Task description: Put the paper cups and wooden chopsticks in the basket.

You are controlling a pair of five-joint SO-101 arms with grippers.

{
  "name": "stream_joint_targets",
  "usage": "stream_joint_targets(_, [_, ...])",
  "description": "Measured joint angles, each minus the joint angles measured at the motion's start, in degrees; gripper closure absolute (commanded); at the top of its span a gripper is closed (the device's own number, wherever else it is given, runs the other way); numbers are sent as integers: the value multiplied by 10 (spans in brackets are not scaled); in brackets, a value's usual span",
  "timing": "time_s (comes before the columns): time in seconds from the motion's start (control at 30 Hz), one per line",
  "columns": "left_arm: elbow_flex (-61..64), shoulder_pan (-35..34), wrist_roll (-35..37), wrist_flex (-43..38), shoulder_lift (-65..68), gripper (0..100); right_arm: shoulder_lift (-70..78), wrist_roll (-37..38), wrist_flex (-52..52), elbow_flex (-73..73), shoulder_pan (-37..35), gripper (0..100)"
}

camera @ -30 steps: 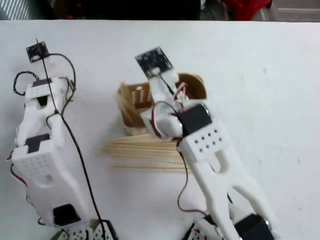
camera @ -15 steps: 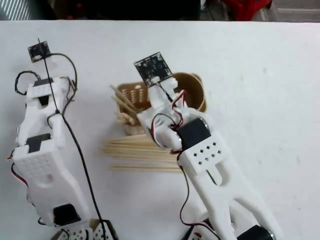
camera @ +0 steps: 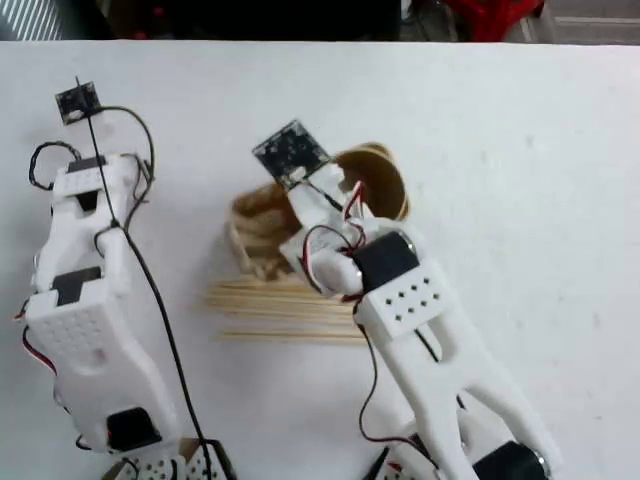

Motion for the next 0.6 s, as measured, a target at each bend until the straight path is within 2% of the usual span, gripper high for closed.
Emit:
stream_joint_targets(0.3, [0,0,0,0,0,841,-5,13,40,-44,-6,793])
stream_joint_targets(0.6, [0,0,0,0,0,841,63,13,128,-278,-10,793])
